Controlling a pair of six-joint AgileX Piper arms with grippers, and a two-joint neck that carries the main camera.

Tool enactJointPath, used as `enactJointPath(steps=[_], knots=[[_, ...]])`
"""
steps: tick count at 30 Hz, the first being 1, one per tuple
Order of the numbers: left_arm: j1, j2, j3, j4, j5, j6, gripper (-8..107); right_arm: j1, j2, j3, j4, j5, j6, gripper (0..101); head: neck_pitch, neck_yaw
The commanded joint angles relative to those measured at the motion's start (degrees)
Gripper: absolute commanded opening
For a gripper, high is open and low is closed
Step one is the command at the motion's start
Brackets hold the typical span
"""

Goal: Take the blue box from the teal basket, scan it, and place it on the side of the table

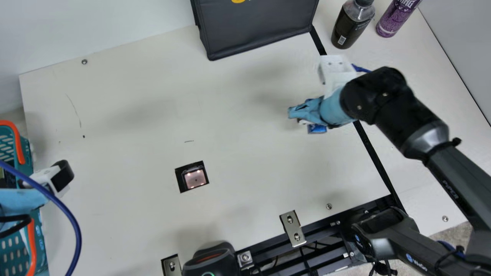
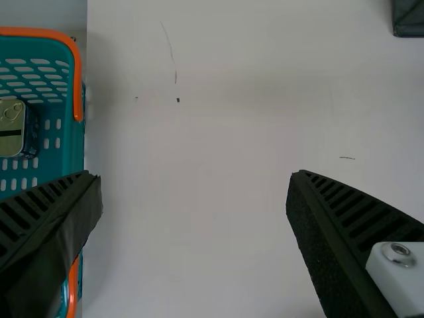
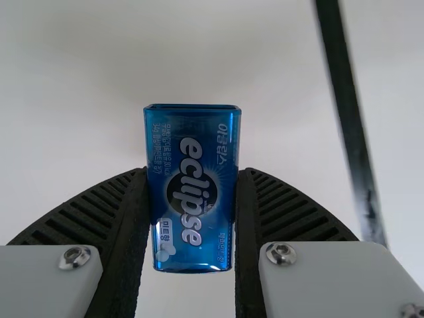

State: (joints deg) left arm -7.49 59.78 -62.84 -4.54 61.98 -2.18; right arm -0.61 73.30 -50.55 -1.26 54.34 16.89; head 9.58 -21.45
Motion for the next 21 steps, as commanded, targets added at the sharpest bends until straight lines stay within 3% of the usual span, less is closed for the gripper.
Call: enactJointPath(steps=[1,12,21], knots=[[0.0,0.0,0.0,0.0,0.0,0.0,90,-7.12,-0.33,0.01,0.86,0.24,-4.66,0,-1.66,-0.13],[0.0,0.0,0.0,0.0,0.0,0.0,90,-25.57,2.36,-3.08,4.14,0.72,-21.27,0,-1.66,-0.13],[0.0,0.0,0.0,0.0,0.0,0.0,90,-34.73,8.78,-8.57,3.83,-0.15,-31.61,0,-1.66,-0.13]])
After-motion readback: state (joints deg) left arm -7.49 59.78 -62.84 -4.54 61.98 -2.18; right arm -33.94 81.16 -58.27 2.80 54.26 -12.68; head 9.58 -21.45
